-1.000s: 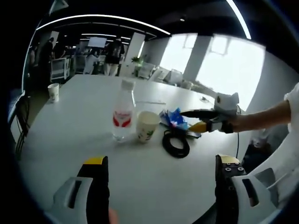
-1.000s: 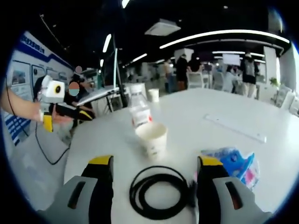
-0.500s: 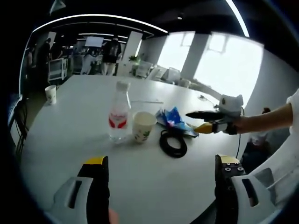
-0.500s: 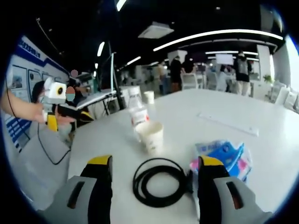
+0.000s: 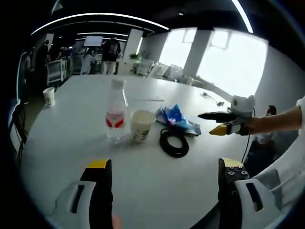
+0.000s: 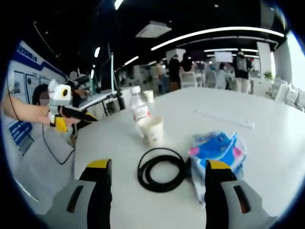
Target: Arrange the tabletop items into an orderly group along one side of the table until the central work area is clear of visible clutter.
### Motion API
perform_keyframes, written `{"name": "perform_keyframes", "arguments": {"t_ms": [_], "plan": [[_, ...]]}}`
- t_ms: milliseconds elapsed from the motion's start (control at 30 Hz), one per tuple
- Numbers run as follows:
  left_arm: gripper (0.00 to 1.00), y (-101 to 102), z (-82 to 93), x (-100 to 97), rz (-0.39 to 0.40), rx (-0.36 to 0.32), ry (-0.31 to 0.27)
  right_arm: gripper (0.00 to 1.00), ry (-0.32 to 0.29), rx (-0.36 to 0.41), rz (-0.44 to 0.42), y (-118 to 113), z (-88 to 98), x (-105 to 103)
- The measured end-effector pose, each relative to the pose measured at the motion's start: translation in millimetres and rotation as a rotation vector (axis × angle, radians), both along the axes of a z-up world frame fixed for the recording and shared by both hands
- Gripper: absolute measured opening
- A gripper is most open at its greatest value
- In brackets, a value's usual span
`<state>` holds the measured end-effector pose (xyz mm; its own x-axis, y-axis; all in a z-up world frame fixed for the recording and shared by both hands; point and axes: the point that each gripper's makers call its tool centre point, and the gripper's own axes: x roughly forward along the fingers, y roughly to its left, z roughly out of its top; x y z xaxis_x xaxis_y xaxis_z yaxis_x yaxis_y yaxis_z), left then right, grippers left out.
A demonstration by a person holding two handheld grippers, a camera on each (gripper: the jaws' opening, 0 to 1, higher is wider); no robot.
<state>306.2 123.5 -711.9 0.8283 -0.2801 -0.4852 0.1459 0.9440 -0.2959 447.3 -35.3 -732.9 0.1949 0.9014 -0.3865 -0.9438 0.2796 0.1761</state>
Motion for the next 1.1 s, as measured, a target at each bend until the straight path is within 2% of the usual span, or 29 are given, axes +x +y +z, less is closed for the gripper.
{"name": "perform_keyframes", "arguments": {"t_ms": [167,500,1100], "plan": [[0.89,-1.5,-0.2,0.2,-0.005,0.004,0.007,0.79,0.017,0.004,-0.042,-15.4,0.5,1.1],[0.90,-7.0,4.5,4.0,-0.023,0.000,0.015,0.79,0.032,0.051,-0.133,-48.6,12.9,-2.9],[0.90,-17.3,0.1,11.3,-0.055,-0.014,0.034,0.78,0.051,0.032,-0.230,-94.8,10.5,-18.4]]}}
